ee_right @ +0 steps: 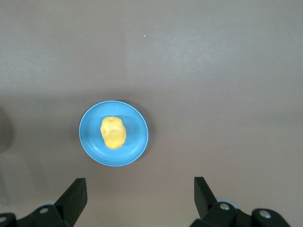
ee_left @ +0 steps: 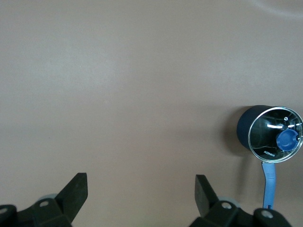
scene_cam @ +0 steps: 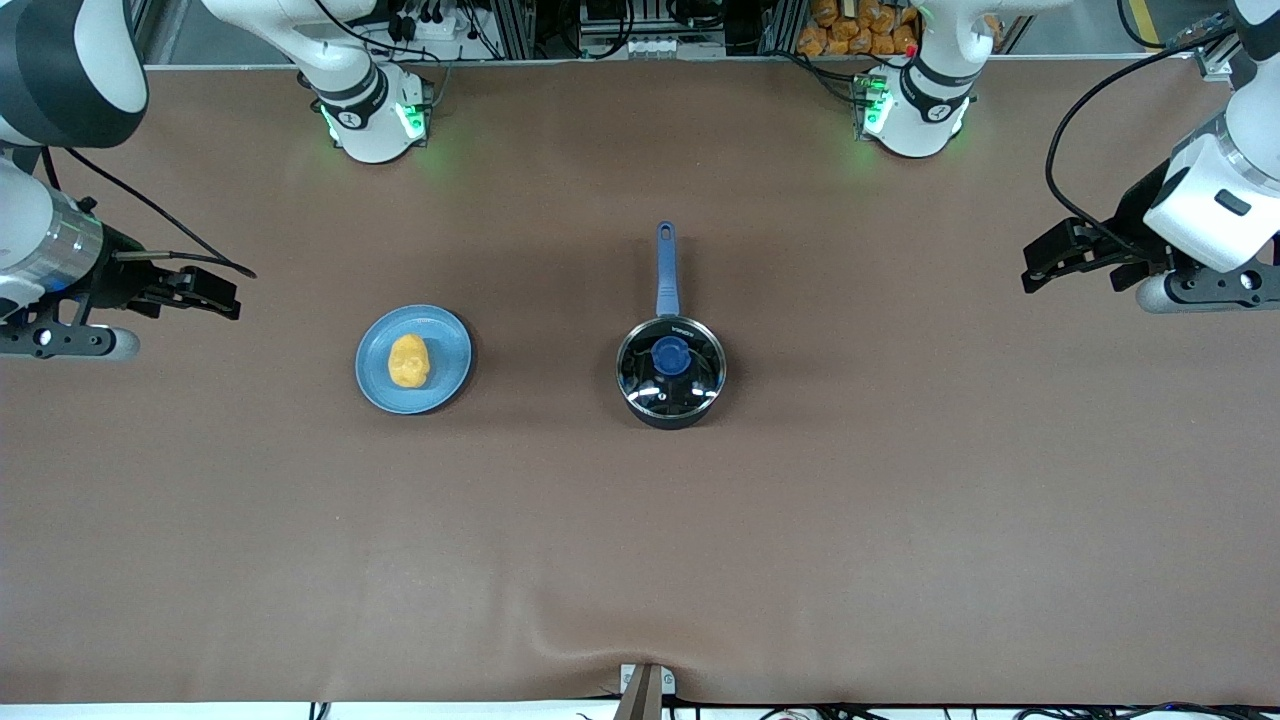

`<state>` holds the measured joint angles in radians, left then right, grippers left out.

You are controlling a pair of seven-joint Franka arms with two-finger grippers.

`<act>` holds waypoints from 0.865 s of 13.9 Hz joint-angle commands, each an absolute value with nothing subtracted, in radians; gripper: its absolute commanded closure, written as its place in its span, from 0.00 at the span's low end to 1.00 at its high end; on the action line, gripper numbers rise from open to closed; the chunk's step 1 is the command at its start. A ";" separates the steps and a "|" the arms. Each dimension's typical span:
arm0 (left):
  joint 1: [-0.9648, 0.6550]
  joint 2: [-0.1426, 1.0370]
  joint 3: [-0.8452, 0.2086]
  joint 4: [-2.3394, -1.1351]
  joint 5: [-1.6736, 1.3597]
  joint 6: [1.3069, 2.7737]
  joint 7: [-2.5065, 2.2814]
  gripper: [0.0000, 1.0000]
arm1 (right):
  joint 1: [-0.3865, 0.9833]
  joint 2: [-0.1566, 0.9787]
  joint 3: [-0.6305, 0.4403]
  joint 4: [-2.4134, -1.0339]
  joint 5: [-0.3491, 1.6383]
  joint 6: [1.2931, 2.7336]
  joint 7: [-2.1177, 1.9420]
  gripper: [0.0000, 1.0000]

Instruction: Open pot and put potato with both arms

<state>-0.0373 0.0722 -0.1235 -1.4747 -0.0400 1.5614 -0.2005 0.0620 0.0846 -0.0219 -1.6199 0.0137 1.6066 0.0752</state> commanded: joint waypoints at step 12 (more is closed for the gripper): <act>-0.357 0.300 -0.176 -1.459 0.049 1.802 -0.719 0.00 | 0.044 0.087 -0.012 -1.631 0.028 1.617 0.074 0.00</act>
<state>-0.2885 0.2140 -0.1824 -1.4890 0.0105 1.7388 -0.6205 0.0602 0.0874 -0.0228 -1.6217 0.0139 1.6069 0.0752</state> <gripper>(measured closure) 0.000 0.000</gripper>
